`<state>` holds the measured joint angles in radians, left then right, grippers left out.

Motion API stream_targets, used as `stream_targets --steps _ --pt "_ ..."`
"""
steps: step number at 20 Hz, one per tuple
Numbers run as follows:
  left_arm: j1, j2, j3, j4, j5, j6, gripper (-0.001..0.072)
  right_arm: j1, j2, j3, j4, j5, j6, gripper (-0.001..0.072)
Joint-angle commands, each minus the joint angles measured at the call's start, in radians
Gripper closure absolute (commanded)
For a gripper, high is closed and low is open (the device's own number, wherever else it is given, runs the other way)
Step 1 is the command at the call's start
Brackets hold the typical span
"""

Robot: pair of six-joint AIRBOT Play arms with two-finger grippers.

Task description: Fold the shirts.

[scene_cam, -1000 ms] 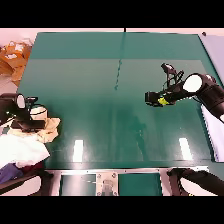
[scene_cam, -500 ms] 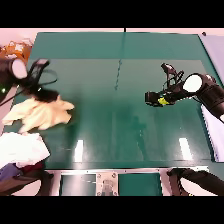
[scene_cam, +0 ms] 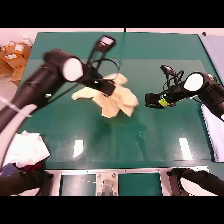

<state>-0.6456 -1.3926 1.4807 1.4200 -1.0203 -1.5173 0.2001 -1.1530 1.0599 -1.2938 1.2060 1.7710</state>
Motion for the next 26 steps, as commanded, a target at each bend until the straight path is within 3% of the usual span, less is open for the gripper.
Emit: stream_targets --steps 1,6,10,14,16,19,22,23,26 --pt "0.008 -0.077 0.014 -0.024 -0.035 0.000 -0.0011 -0.020 0.000 0.055 0.000 0.076 -0.032 0.0226" --pt "0.284 -0.069 -0.023 -0.056 -0.181 -0.001 -0.0010 -0.155 -0.010 0.057 0.001 0.093 -0.069 0.0204" --pt "0.464 -0.129 -0.158 -0.304 -0.007 0.014 -0.0010 -0.183 -0.034 -0.119 0.063 -0.038 -0.108 0.0205" --pt "0.476 -0.257 -0.174 -0.660 0.144 0.186 -0.0009 -0.183 -0.135 -0.215 0.262 -0.198 -0.185 0.0205" --pt "0.476 -0.313 -0.174 -0.805 0.182 0.267 -0.0009 -0.183 -0.215 -0.214 0.402 -0.225 -0.269 0.0205" --pt "0.476 -0.365 -0.173 -0.846 0.246 0.282 -0.0008 -0.183 -0.314 -0.208 0.623 -0.254 -0.429 0.0209" --pt "0.476 -0.403 -0.173 -0.953 0.291 0.333 0.0002 -0.183 -0.357 -0.174 0.655 -0.254 -0.474 0.0321" --pt "0.476 -0.415 -0.172 -0.994 0.306 0.352 0.0000 -0.184 -0.359 -0.163 0.655 -0.256 -0.474 0.0325" --pt "0.454 -0.447 -0.172 -1.092 0.342 0.402 0.0030 -0.183 -0.359 -0.131 0.655 -0.256 -0.500 0.0521"
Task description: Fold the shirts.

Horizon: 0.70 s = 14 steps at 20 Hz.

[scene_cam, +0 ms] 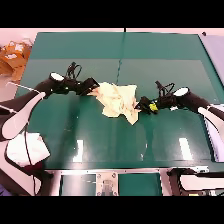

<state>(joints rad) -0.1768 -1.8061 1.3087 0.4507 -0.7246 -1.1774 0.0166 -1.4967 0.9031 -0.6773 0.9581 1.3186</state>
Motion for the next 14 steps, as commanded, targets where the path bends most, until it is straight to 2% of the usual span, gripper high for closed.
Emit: stream_targets --steps 1,2,3,6,8,11,14 --pt "-0.029 -0.035 0.000 -0.129 0.055 0.085 0.0299 0.000 -0.015 0.033 0.038 -0.008 -0.049 0.0634" --pt "-0.034 -0.035 0.005 -0.131 0.051 0.109 0.0609 -0.001 -0.015 0.039 0.038 -0.008 -0.068 0.0687" --pt "-0.034 -0.035 0.020 -0.129 0.031 0.113 0.0685 -0.005 -0.014 0.048 0.036 -0.008 -0.083 0.0688" --pt "0.008 -0.009 0.091 -0.088 -0.067 0.110 0.0686 -0.045 -0.003 0.101 0.011 0.024 -0.082 0.0689" --pt "0.047 0.042 0.140 -0.002 -0.150 0.059 0.0686 -0.097 0.027 0.168 0.011 0.097 -0.082 0.0690" --pt "0.106 0.159 0.210 0.144 -0.243 -0.008 0.0686 -0.180 0.109 0.322 0.011 0.220 -0.069 0.0690" --pt "0.167 0.327 0.269 0.227 -0.336 -0.027 0.0686 -0.272 0.238 0.491 0.011 0.298 -0.024 0.0690"
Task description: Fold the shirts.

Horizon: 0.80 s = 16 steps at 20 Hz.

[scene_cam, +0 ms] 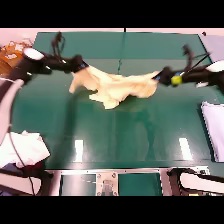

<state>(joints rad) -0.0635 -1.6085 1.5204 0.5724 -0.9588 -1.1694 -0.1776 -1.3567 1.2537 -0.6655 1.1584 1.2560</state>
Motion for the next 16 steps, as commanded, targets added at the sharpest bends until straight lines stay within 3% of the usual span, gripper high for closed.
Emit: stream_targets --steps 1,4,9,16 --pt "0.071 0.188 0.074 0.110 -0.139 -0.034 0.0686 -0.107 0.148 0.186 0.000 0.106 0.051 0.0690" --pt "0.103 0.372 0.135 0.146 -0.217 -0.034 0.0686 -0.201 0.331 0.288 0.000 0.110 0.069 0.0690" --pt "0.103 0.574 0.274 0.309 -0.240 -0.035 0.0686 -0.341 0.569 0.338 -0.001 0.043 0.076 0.0689" --pt "0.103 0.528 0.259 0.325 -0.274 -0.034 0.0685 -0.268 0.502 0.282 0.003 0.026 0.069 0.0689"
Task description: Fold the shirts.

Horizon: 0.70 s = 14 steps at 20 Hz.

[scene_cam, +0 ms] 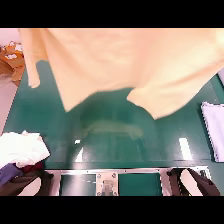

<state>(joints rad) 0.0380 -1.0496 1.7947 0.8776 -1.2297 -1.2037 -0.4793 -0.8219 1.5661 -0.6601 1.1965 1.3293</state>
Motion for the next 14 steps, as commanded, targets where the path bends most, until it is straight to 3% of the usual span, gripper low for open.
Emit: stream_targets --steps 1,6,10,11,12,13,14 --pt "-0.005 -0.069 -0.038 0.014 0.018 0.001 0.0685 0.069 -0.067 -0.065 -0.007 -0.021 -0.006 0.0689" --pt "-0.145 -0.417 -0.150 0.002 0.202 0.072 0.0685 0.220 -0.315 -0.347 -0.040 -0.225 -0.072 0.0689" --pt "-0.204 -0.703 -0.150 -0.075 0.311 0.068 0.0684 0.258 -0.600 -0.431 -0.038 -0.362 -0.090 0.0688" --pt "-0.204 -0.745 -0.150 -0.119 0.329 0.068 0.0639 0.258 -0.665 -0.431 -0.031 -0.378 -0.093 0.0686" --pt "-0.201 -0.768 -0.150 -0.142 0.340 0.063 0.0304 0.257 -0.714 -0.425 -0.029 -0.386 -0.093 0.0633" --pt "-0.194 -0.774 -0.149 -0.135 0.346 0.033 0.0098 0.250 -0.753 -0.410 -0.036 -0.385 -0.097 0.0471" --pt "-0.174 -0.771 -0.142 -0.133 0.329 0.025 0.0100 0.233 -0.770 -0.392 -0.055 -0.383 -0.108 0.0343"
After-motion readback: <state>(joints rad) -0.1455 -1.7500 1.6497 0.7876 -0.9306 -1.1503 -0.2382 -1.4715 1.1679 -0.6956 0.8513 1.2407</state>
